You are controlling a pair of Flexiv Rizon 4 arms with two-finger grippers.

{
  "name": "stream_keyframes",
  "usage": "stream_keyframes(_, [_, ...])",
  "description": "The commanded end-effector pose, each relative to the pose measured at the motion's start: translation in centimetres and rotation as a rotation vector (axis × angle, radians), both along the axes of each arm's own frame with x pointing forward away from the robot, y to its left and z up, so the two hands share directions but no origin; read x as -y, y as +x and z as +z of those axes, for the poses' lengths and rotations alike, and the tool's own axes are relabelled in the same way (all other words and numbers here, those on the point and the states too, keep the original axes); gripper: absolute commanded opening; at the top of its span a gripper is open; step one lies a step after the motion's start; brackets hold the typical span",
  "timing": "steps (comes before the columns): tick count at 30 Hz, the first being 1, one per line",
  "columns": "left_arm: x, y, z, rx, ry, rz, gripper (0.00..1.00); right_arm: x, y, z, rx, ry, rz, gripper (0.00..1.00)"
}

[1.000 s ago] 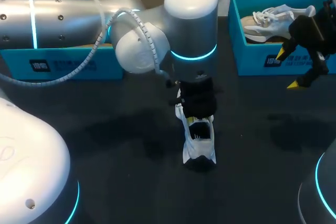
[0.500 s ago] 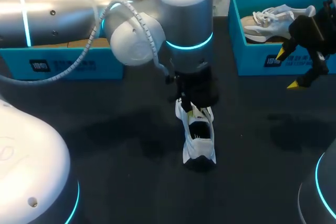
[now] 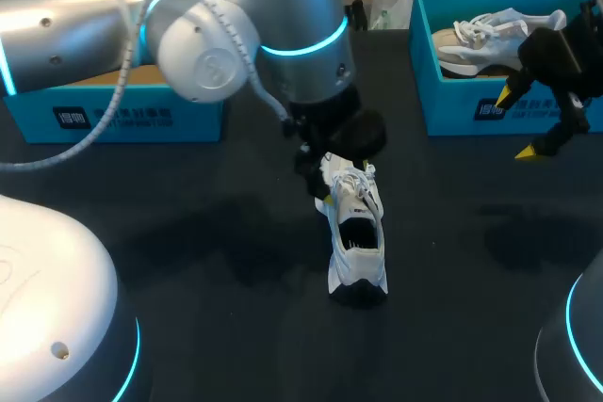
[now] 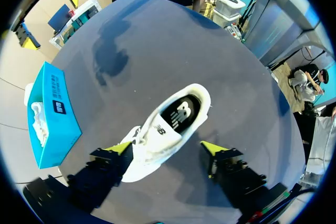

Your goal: Take the shoe out of the shoebox, open the shoe tongue, remove and reinsert the insole, then place the shoe into the shoebox

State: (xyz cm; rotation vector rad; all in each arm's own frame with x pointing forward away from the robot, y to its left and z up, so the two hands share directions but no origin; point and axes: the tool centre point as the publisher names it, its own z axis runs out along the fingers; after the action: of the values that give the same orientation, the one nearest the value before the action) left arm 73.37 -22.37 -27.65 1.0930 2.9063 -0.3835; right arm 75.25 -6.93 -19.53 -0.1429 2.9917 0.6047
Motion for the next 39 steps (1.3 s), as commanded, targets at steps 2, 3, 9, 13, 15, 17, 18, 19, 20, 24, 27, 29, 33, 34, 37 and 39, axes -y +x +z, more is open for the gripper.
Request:
stream_keyframes(2, [-1.0,-0.4,0.2,0.013,-0.029,0.002,1.00,0.0,0.1,-0.1,-0.001,-0.002,0.000,1.00])
stream_keyframes(3, [-1.0,-0.4,0.2,0.013,-0.029,0.002,1.00,0.0,0.1,-0.1,-0.001,-0.002,0.000,1.00])
stream_keyframes(9, [-1.0,-0.4,0.2,0.013,-0.029,0.002,1.00,0.0,0.1,-0.1,-0.001,-0.002,0.000,1.00])
stream_keyframes(13, [-1.0,-0.4,0.2,0.013,-0.029,0.002,1.00,0.0,0.1,-0.1,-0.001,-0.002,0.000,1.00])
stream_keyframes(15, [-0.5,-1.3,0.2,0.016,0.007,0.093,1.00,0.0,0.1,-0.1,-0.001,-0.002,0.000,1.00])
stream_keyframes(17, [-0.4,-1.7,0.2,0.014,0.033,0.143,1.00,0.0,0.1,-0.1,-0.001,-0.002,0.000,1.00])
stream_keyframes(18, [-0.2,-2.0,0.3,0.017,0.042,0.204,1.00,0.0,0.1,-0.1,-0.001,-0.002,0.000,1.00])
stream_keyframes(19, [-0.1,-2.1,0.4,0.006,0.059,0.233,1.00,0.0,0.1,-0.1,-0.001,-0.002,0.000,1.00])
stream_keyframes(20, [0.1,-2.2,0.5,0.011,0.061,0.277,1.00,0.0,0.1,-0.1,-0.001,-0.002,0.000,1.00])
stream_keyframes(24, [0.4,-2.7,1.0,0.017,0.079,0.431,1.00,0.0,0.1,-0.1,-0.001,-0.002,0.000,1.00])
stream_keyframes(27, [0.3,-3.2,1.2,0.018,0.084,0.531,1.00,0.0,0.1,-0.1,-0.001,-0.002,0.000,1.00])
stream_keyframes(29, [0.2,-3.6,1.2,0.013,0.089,0.584,1.00,0.0,0.1,-0.1,-0.001,-0.002,0.000,1.00])
stream_keyframes(33, [-0.1,-4.5,1.1,-0.004,0.091,0.632,1.00,0.0,0.1,-0.1,-0.001,-0.002,0.000,1.00])
stream_keyframes(34, [-0.2,-4.8,1.1,-0.003,0.089,0.640,1.00,0.0,0.1,-0.1,-0.001,-0.002,0.000,1.00])
stream_keyframes(37, [-0.4,-5.7,1.2,-0.013,0.089,0.682,1.00,0.0,0.1,-0.1,-0.001,-0.002,0.000,1.00])
stream_keyframes(39, [-0.4,-6.3,1.2,-0.028,0.101,0.703,1.00,0.0,0.1,-0.1,-0.001,-0.002,0.000,1.00])
